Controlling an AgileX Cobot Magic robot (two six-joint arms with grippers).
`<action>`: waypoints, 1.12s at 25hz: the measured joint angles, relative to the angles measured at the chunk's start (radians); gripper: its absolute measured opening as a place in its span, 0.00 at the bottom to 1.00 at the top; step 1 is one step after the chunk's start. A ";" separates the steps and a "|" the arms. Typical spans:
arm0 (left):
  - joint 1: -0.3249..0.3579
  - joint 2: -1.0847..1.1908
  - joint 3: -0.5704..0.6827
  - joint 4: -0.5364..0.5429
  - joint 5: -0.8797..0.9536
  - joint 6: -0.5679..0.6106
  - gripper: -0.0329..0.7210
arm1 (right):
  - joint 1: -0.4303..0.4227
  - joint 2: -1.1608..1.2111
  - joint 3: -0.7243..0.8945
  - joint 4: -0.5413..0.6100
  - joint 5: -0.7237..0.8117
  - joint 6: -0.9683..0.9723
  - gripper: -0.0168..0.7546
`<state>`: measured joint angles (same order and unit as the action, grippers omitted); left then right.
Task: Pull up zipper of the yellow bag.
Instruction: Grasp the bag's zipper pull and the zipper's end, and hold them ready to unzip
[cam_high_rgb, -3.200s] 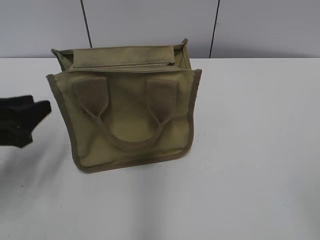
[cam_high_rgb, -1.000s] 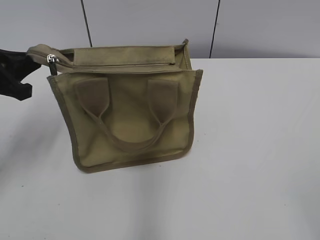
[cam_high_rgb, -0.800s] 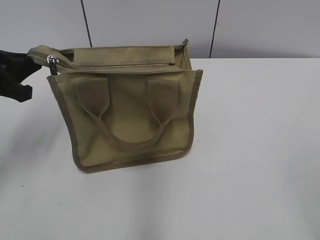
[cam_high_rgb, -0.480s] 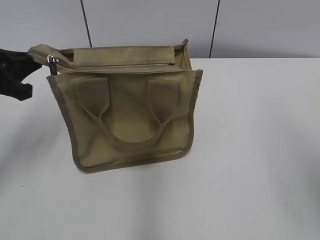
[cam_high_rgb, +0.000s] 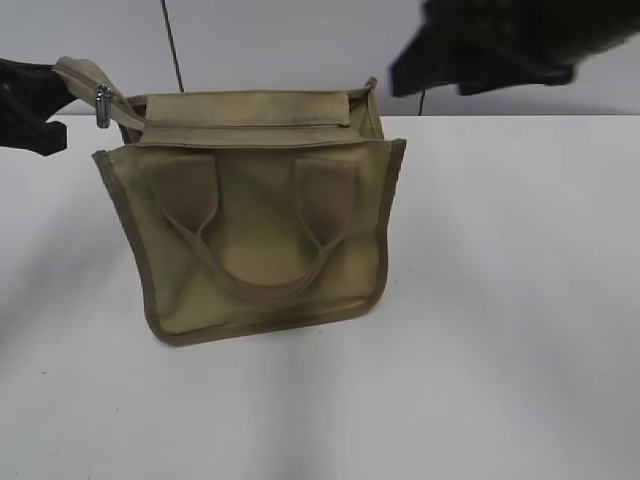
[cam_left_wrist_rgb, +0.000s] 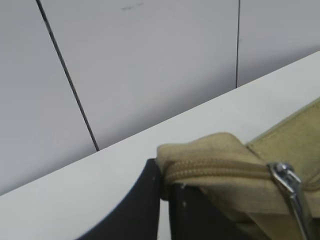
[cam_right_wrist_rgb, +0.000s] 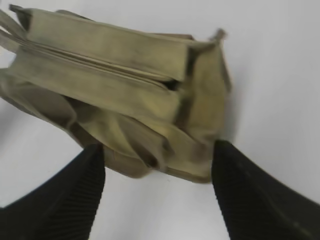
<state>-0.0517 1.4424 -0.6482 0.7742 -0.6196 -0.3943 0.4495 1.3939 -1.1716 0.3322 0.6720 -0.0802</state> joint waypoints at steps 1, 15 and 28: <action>0.000 0.001 0.000 0.003 0.001 -0.001 0.04 | 0.038 0.057 -0.047 -0.006 -0.011 0.033 0.68; 0.000 0.001 0.000 0.047 0.002 -0.002 0.04 | 0.340 0.647 -0.716 -0.004 0.060 0.247 0.51; 0.000 0.001 0.000 0.049 0.000 -0.012 0.04 | 0.363 0.760 -0.785 -0.010 0.005 0.372 0.37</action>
<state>-0.0517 1.4437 -0.6482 0.8231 -0.6193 -0.4059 0.8121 2.1537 -1.9562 0.3226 0.6770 0.2920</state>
